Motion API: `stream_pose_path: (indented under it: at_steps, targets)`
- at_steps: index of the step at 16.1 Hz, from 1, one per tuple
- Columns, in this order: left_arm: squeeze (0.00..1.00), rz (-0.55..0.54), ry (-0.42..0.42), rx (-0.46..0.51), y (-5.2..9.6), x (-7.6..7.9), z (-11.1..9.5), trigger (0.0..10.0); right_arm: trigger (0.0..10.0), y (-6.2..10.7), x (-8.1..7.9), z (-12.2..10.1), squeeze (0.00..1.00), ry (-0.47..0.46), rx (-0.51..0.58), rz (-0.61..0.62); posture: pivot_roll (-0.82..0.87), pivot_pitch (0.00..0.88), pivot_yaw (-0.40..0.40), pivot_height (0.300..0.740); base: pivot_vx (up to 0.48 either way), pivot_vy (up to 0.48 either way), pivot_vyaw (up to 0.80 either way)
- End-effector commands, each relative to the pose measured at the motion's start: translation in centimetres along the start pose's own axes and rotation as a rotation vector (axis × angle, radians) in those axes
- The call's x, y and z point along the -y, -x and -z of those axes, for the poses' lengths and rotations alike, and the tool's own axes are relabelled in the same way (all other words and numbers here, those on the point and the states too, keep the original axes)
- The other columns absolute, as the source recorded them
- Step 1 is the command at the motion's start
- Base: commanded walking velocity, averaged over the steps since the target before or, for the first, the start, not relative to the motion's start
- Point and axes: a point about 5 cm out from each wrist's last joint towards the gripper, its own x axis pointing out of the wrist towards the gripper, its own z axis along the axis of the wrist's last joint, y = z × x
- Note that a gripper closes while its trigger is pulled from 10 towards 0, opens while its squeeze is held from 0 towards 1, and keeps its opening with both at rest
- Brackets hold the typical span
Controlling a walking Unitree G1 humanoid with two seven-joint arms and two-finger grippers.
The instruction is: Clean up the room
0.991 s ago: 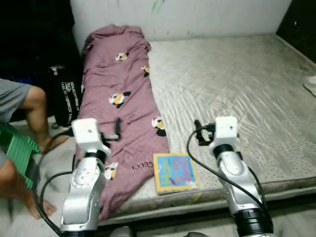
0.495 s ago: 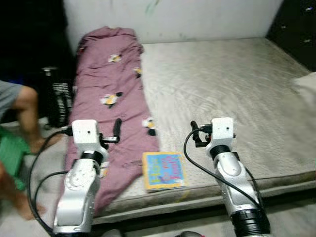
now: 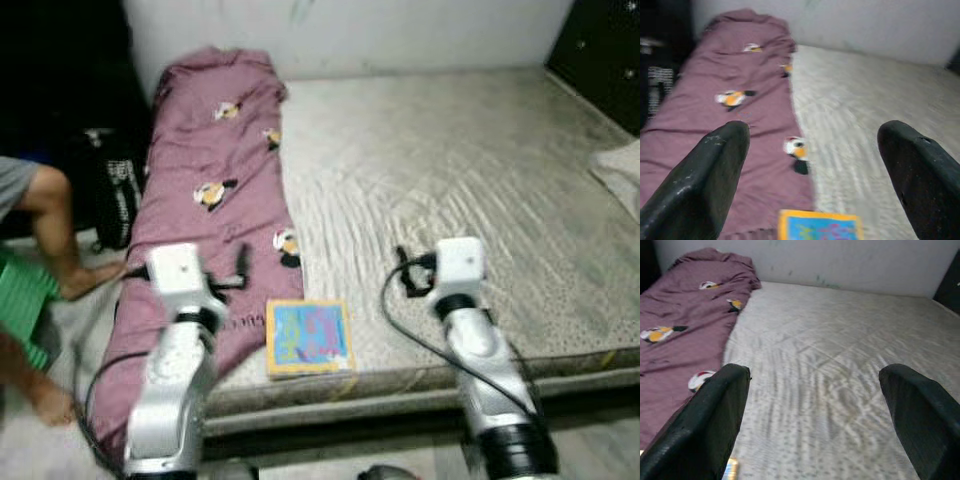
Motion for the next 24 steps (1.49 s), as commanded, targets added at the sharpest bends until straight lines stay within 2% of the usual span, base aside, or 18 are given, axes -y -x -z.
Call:
stream_pose_path:
  at_steps: [1, 3, 4, 5, 6, 7, 9, 12, 16, 20, 24]
  targets:
    - [0.0, 0.005, -0.05, 0.036, 0.4, -0.6, -0.6, 10.0, 10.0, -0.1, -0.4, -0.2, 0.0, -0.019, 0.009, -0.008, -0.03, 0.047, 0.003, 0.74, 0.0, 0.0, 0.0]
    - [0.0, -0.036, -0.063, 0.058, 0.5, -1.0, -0.8, 10.0, 10.0, 0.0, -0.4, -0.3, 0.0, -0.023, 0.01, -0.007, -0.03, 0.049, 0.003, 0.74, 0.0, 0.0, 0.0]
    - [0.0, -0.116, -0.19, 0.139, 0.9, -2.1, -1.7, 10.0, 10.0, 0.2, -0.1, -0.4, 0.0, -0.02, 0.017, 0.0, -0.04, 0.05, 0.004, 0.74, 0.0, 0.0, 0.0]
    - [0.0, -0.077, -0.115, 0.13, 1.4, -2.5, -1.7, 10.0, 10.0, 0.4, 0.1, -0.7, 0.0, -0.029, 0.025, 0.011, -0.03, 0.05, 0.004, 0.74, 0.0, 0.0, 0.0]
    - [0.0, -0.069, -0.088, 0.112, 1.8, -2.8, -1.6, 10.0, 10.0, 0.6, 0.3, -0.9, 0.0, -0.044, 0.029, 0.024, -0.03, 0.05, 0.004, 0.74, 0.0, 0.0, 0.0]
    - [0.0, -0.11, -0.147, 0.09, 2.1, -3.5, -1.4, 10.0, 10.0, 0.8, 0.5, -1.1, 0.0, -0.064, 0.033, 0.039, -0.03, 0.051, 0.004, 0.74, 0.0, 0.0, 0.0]
    - [0.0, -0.161, -0.203, 0.053, 2.7, -4.4, -0.6, 10.0, 10.0, 1.4, 0.4, -1.4, 0.0, -0.101, 0.047, 0.046, -0.03, 0.041, 0.008, 0.74, 0.0, 0.0, 0.0]
    - [0.0, -0.176, -0.179, 0.045, 2.6, -4.3, -0.3, 10.0, 10.0, 1.7, 0.0, -0.9, 0.0, -0.107, 0.03, 0.027, -0.03, 0.031, 0.011, 0.74, 0.0, 0.0, 0.0]
    - [0.0, -0.162, -0.205, 0.036, 2.9, -4.4, 0.0, 10.0, 10.0, 1.7, 0.1, -1.1, 0.0, -0.117, 0.028, 0.026, -0.03, 0.033, 0.012, 0.74, 0.0, 0.0, 0.0]
    - [0.0, -0.122, -0.19, 0.006, 3.0, -4.1, 0.9, 10.0, 10.0, 2.0, -0.2, -1.0, 0.0, -0.129, 0.027, 0.022, -0.03, 0.034, 0.013, 0.74, 0.0, 0.0, 0.0]
    - [0.0, -0.112, -0.193, 0.008, 2.9, -4.0, 0.8, 10.0, 10.0, 2.0, -0.3, -1.0, 0.0, -0.138, 0.023, 0.018, -0.03, 0.043, 0.015, 0.74, 0.0, 0.0, 0.0]
